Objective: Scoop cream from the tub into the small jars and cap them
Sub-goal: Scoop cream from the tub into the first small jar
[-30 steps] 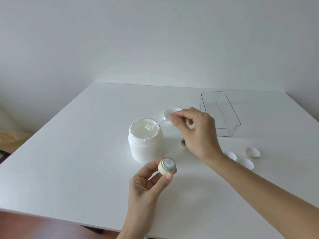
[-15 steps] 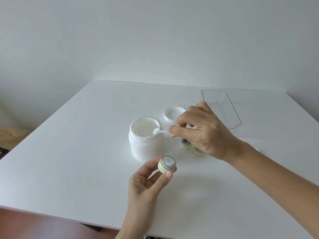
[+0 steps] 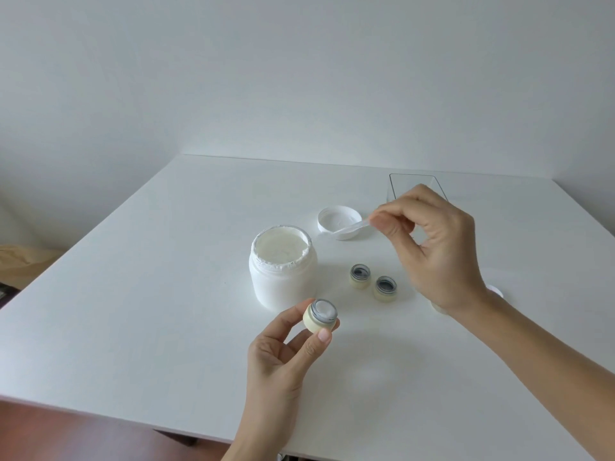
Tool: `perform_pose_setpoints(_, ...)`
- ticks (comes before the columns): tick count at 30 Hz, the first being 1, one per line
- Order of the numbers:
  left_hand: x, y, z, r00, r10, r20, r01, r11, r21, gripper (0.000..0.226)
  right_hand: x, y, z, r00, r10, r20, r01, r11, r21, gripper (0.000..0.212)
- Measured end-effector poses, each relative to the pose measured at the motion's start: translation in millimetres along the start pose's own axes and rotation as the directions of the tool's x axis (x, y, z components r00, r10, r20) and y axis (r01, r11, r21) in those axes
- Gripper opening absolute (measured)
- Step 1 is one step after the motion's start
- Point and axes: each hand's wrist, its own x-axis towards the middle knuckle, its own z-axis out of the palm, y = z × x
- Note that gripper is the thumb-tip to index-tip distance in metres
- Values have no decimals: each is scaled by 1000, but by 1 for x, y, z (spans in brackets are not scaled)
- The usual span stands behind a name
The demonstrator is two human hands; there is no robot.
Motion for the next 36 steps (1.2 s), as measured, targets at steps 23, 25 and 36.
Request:
perform_pose_setpoints(23,-1,-1,0,999,-43,24,43,999,-16,26,-54,-6,6,828,495,265,-549,812,198,28)
perform_pose_setpoints(25,-1,-2,1,998,-54,32,54,999,-6,32,-53,-6,6,830,482,280,-541,817,197,29)
perform_pose_setpoints(36,1,1,3,994,-75,77,75,997,-8,43,-45,-4,2,808,431,401,-541,813,217,28)
